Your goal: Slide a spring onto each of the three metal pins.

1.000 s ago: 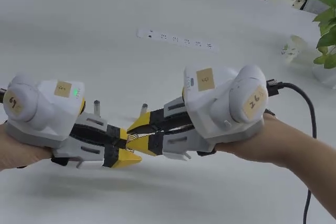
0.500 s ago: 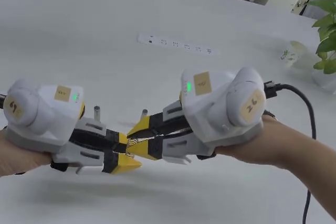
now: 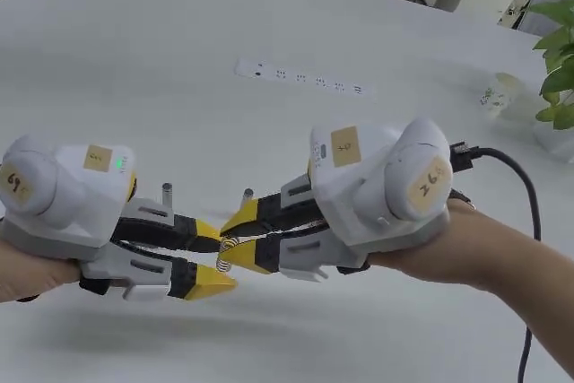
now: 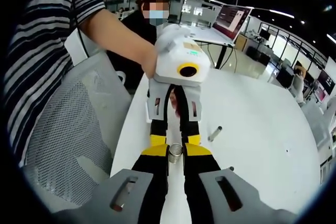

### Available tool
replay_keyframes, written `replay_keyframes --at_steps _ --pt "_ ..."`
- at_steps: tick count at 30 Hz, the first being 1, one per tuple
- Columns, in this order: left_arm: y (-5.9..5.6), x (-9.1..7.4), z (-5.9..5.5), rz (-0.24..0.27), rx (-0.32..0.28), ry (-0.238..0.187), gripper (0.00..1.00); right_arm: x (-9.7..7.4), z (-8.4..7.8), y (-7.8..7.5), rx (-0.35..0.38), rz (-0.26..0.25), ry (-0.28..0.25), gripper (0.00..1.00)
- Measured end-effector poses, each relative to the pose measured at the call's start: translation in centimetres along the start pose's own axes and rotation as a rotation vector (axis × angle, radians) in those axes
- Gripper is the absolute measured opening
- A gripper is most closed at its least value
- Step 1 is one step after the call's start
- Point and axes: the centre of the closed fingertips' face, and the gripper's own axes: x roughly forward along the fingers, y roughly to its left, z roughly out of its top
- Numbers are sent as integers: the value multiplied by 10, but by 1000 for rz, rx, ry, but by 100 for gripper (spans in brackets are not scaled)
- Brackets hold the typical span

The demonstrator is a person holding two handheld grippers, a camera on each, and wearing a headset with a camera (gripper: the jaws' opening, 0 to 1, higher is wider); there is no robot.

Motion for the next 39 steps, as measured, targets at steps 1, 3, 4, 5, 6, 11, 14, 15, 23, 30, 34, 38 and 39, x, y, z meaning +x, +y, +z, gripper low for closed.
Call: replay_keyframes --at_steps 1,3,4,5,6,11,14,15,23,30,34,38,39 --pt "0 -1 0 1 -1 1 18 0 0 0 0 -1 -1 7" --pt "1 -2 -1 6 -2 1 19 0 -1 -1 -4 -5 4 7" --pt "1 -2 -2 9 -6 0 19 0 -2 -1 -8 -5 10 7" --pt "1 -3 -2 11 -6 -1 21 1 -3 0 -6 -4 14 7" --pt "1 -3 -2 13 -6 -2 21 1 -3 0 -6 -4 13 7" --pt "4 -6 -5 33 -13 -1 31 1 -5 -2 -7 -10 15 7" --pt "6 -9 -6 44 -21 -5 32 0 -5 -3 -5 -17 14 7" --pt "7 -10 -6 48 -22 -5 32 0 -6 -3 -6 -19 14 7" --pt "12 -22 -11 84 -41 -11 39 -1 -9 -6 -7 -30 22 7" --pt "18 -35 -15 126 -56 -20 43 0 -10 -7 -6 -34 22 7" --pt "21 -41 -17 150 -66 -27 48 0 -11 -8 -4 -34 25 7" --pt "24 -49 -17 177 -77 -39 51 -1 -12 -9 1 -36 25 7" --pt "25 -51 -18 182 -82 -43 53 -1 -12 -9 2 -37 26 7"
